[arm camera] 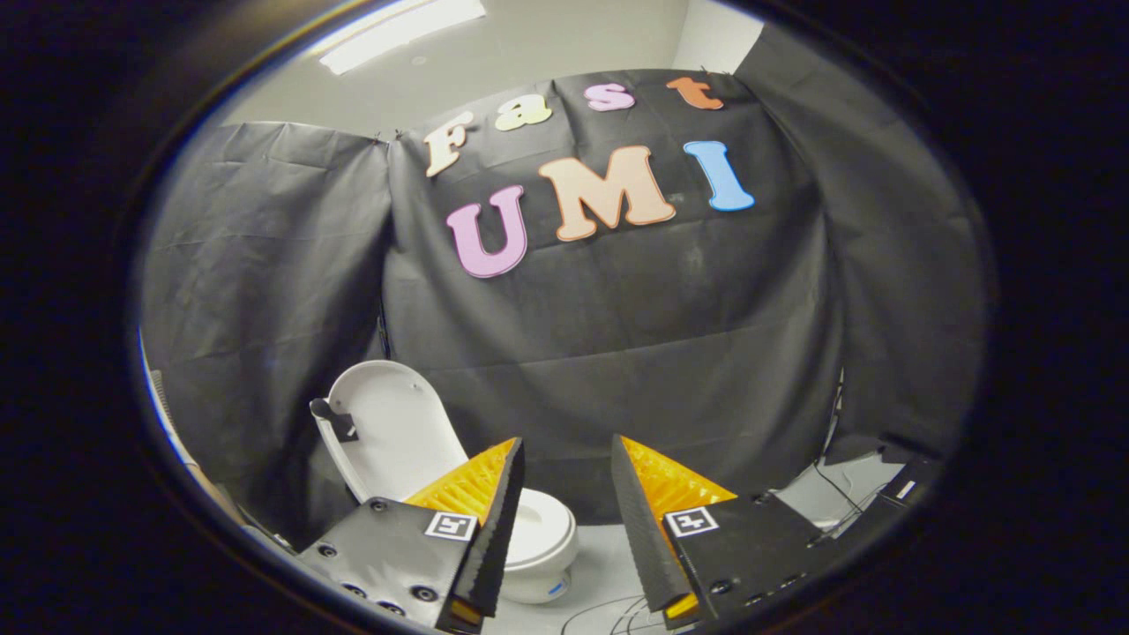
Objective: Open the toilet lid.
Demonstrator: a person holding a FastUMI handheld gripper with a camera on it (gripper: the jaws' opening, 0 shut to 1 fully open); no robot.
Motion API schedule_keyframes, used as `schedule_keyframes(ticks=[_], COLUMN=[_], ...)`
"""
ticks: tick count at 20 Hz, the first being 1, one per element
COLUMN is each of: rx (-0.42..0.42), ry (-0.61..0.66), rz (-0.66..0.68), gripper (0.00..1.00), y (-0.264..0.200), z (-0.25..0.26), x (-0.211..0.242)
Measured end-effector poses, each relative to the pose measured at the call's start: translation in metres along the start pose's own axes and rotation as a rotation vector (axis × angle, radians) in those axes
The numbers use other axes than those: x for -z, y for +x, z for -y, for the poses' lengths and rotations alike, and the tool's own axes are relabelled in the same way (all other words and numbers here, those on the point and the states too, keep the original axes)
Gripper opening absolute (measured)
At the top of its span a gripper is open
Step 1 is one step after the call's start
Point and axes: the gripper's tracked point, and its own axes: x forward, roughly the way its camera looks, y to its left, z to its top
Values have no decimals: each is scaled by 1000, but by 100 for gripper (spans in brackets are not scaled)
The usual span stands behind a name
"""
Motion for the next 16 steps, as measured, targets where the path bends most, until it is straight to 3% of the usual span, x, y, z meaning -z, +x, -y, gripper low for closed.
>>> schedule_keyframes(ticks=[16], rx=[-96], ry=[-33], rz=[-67], gripper=[63], y=[-1], z=[-30], x=[20])
